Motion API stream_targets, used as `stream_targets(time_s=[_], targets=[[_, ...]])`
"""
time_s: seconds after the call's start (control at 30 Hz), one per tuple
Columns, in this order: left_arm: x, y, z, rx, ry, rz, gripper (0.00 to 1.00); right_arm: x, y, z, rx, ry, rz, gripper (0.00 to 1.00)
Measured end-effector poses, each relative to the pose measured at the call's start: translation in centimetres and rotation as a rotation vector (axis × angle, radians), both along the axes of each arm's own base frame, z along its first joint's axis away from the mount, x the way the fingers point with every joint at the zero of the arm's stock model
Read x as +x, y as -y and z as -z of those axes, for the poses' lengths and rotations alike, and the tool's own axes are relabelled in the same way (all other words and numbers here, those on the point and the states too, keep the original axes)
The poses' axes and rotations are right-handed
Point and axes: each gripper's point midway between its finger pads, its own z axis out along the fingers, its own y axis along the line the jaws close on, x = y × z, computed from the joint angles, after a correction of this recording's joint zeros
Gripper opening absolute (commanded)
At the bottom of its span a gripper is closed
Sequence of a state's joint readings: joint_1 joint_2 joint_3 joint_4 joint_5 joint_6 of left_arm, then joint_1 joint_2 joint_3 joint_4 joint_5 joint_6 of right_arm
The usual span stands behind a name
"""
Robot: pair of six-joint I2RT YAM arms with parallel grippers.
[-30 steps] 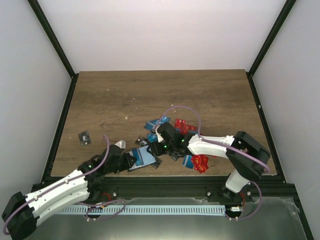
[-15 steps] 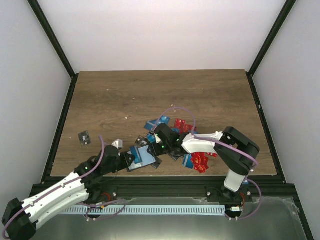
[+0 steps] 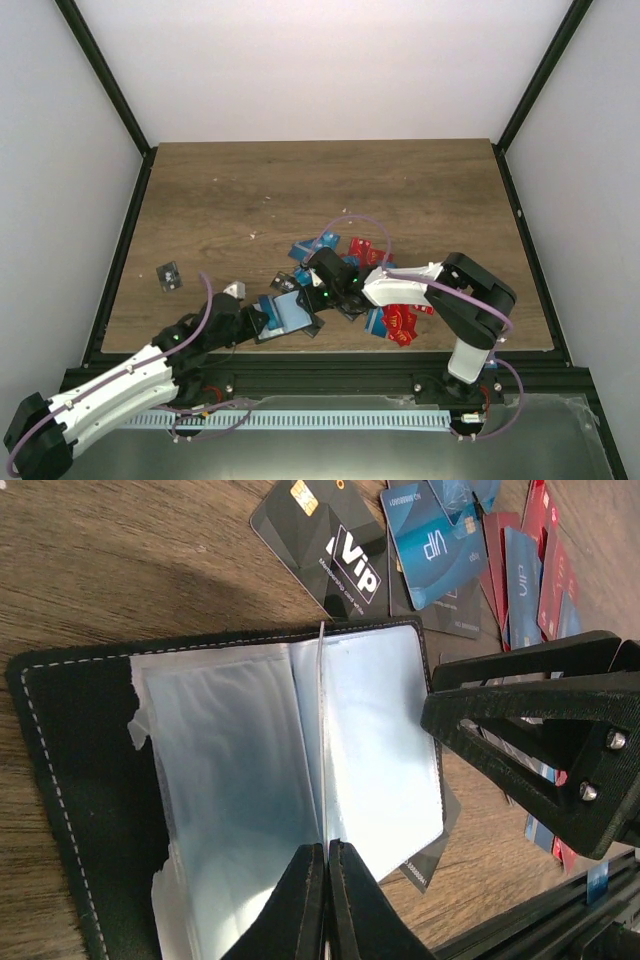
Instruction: Put the credit cards into the card holder
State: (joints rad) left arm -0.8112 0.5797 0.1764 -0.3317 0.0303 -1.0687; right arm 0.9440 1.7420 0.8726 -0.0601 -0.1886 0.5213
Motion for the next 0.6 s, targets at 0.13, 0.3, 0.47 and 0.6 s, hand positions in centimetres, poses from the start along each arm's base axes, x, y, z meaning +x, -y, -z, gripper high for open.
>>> stream_targets(time_s=[0.13, 0.3, 0.47, 0.6], targets=[[0.01, 0.21, 0.27, -0.012, 0.001, 0.004, 0.04, 0.03, -0.02, 0.06, 0.002, -0.005, 0.006, 0.41], [0.19, 0.42, 0.13, -0.034, 0.008, 0.003, 0.04, 0.03, -0.06, 0.09, 0.005, -0.008, 0.012, 0.41], [0.12, 0.25, 0.42, -0.056, 0.005, -0.007, 0.04, 0.04, -0.09, 0.14, 0.013, -0.007, 0.016, 0.38], [0.10, 0.49, -0.26, -0.094, 0.012, -0.005, 0.04, -0.04, -0.17, 0.17, 0.025, -0.012, 0.018, 0.38]])
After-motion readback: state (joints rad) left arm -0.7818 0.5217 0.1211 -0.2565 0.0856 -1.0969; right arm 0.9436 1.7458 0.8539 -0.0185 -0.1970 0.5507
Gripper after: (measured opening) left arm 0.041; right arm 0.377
